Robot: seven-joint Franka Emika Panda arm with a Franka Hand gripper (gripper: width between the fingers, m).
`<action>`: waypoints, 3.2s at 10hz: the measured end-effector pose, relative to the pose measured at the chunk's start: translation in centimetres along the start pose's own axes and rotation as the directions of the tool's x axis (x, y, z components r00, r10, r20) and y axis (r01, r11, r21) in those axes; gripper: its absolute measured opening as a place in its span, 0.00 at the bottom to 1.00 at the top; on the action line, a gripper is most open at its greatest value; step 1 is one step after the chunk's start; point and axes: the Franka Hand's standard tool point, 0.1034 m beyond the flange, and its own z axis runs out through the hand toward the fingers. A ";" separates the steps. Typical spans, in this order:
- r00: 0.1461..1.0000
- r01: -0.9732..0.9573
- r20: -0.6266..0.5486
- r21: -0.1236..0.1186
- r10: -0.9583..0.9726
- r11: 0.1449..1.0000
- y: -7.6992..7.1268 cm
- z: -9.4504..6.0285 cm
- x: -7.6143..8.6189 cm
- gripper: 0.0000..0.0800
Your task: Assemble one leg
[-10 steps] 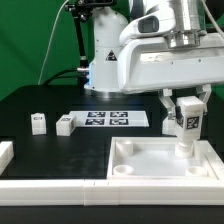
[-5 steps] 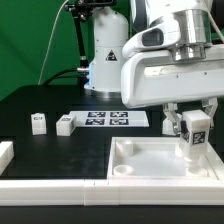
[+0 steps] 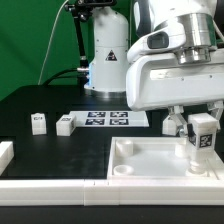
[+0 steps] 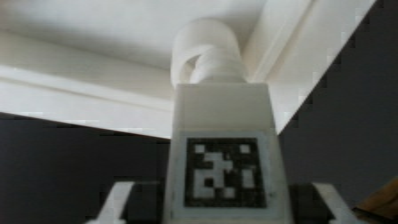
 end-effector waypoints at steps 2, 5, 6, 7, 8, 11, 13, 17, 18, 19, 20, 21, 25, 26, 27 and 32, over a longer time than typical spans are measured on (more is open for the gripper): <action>1.000 -0.002 -0.009 -0.003 0.002 1.000 0.1 0.6 -0.3 0.36; 1.000 -0.002 -0.002 -0.002 0.002 1.000 0.0 1.2 -1.0 0.36; 1.000 -0.002 -0.004 -0.003 0.002 1.000 0.0 1.4 -1.2 0.36; 0.999 -0.002 -0.032 -0.009 0.001 1.000 0.0 1.5 -1.1 0.36; 0.998 0.002 -0.067 -0.016 -0.003 1.000 -0.2 1.5 -1.2 0.36; 0.997 0.003 -0.076 -0.018 -0.004 1.000 -0.3 1.4 -1.3 0.37; 0.997 0.003 -0.076 -0.018 -0.004 1.000 -0.3 1.4 -1.3 0.76; 0.997 0.003 -0.076 -0.018 -0.004 1.000 -0.3 1.4 -1.3 0.81; 0.997 0.003 -0.076 -0.018 -0.004 1.000 -0.3 1.4 -1.3 0.81; 0.997 0.003 -0.076 -0.018 -0.004 1.000 -0.3 1.4 -1.3 0.81; 0.997 0.003 -0.076 -0.018 -0.004 1.000 -0.3 1.4 -1.3 0.81; 0.999 0.004 -0.050 -0.011 -0.005 1.000 -0.4 1.5 -1.4 0.81; 0.978 -0.039 0.207 0.038 0.030 0.999 -1.2 0.5 -1.3 0.81; 0.951 -0.044 0.309 0.055 0.025 0.998 -1.2 0.4 -1.5 0.81; 0.919 -0.050 0.394 0.069 0.019 0.996 -1.2 0.3 -1.6 0.81; 0.919 -0.051 0.394 0.069 0.020 0.996 -0.7 0.6 -0.7 0.81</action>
Offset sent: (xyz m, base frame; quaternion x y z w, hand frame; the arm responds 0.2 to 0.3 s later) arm 0.0046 -0.0015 -0.0139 -0.0069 0.0238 -0.0147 0.9996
